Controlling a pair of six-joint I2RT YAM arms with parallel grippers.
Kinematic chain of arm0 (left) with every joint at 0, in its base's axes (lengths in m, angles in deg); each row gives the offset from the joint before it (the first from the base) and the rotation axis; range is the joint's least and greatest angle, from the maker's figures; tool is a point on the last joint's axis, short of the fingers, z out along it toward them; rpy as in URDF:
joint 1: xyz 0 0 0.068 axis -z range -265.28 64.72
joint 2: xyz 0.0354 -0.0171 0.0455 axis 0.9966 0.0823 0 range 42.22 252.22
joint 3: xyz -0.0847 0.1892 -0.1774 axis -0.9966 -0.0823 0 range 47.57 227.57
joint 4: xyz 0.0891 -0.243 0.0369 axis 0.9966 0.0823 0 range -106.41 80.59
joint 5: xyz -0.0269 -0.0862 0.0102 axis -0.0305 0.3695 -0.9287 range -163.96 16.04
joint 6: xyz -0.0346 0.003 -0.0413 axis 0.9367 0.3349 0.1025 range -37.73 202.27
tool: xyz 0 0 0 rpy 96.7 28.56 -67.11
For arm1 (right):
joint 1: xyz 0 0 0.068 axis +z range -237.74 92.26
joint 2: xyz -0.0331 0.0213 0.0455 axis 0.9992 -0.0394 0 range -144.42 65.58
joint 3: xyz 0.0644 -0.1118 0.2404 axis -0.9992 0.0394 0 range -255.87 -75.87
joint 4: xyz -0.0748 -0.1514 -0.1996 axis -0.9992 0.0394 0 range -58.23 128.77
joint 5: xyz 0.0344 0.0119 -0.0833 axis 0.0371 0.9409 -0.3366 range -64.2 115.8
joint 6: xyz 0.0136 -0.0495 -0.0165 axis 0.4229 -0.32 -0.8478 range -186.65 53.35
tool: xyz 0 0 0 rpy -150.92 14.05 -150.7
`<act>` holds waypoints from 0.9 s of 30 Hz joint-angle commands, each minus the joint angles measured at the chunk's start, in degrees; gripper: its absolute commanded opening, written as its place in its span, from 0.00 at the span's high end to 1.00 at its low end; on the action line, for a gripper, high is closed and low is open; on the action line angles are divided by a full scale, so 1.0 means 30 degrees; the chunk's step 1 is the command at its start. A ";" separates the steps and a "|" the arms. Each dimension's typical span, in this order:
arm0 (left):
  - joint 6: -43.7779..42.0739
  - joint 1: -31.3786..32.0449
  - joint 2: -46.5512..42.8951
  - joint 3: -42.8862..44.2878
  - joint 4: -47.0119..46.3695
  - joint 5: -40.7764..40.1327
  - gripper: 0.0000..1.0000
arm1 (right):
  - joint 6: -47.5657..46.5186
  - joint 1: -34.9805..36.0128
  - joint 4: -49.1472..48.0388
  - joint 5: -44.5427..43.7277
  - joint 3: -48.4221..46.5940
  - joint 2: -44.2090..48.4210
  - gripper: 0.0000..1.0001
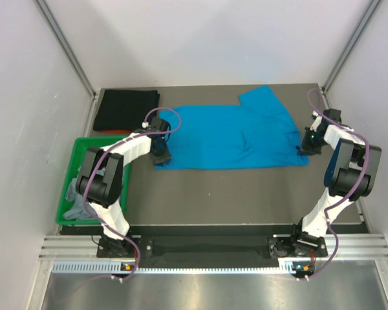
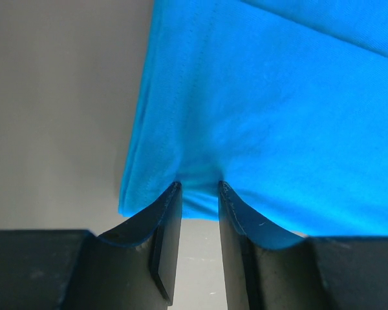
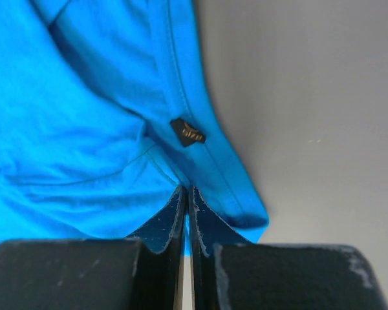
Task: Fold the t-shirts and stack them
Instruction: Fold the tshirt
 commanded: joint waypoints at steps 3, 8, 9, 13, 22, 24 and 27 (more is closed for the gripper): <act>-0.0366 -0.0124 0.0449 -0.0086 0.0768 -0.1559 0.66 | -0.0030 0.0244 -0.1604 -0.0887 -0.0242 0.0030 1.00; -0.0366 -0.0124 0.0624 0.0001 0.0768 -0.1735 0.66 | -0.0324 0.0712 -0.1927 -0.1648 -0.0360 0.0148 1.00; -0.0337 -0.0124 0.0653 -0.0028 0.0826 -0.1764 0.66 | -0.0323 0.0858 -0.1956 -0.1940 -0.0360 0.0119 1.00; -0.0366 -0.0124 0.0625 -0.0028 0.0856 -0.1881 0.66 | -0.0996 0.1181 -0.1927 -0.2821 -0.0418 0.0089 1.00; -0.0278 -0.0124 0.0507 -0.0086 0.0827 -0.1794 0.66 | -0.0734 0.1445 -0.1198 -0.4020 -0.0798 0.0793 0.90; -0.0278 -0.0124 0.0478 -0.0087 0.0827 -0.1648 0.66 | -0.0587 0.1533 -0.0961 -0.4867 -0.0770 0.0821 0.87; -0.0249 -0.0124 0.0332 0.0001 0.0827 -0.1502 0.66 | 0.0437 0.1533 -0.0435 -0.5953 -0.0769 0.1026 0.80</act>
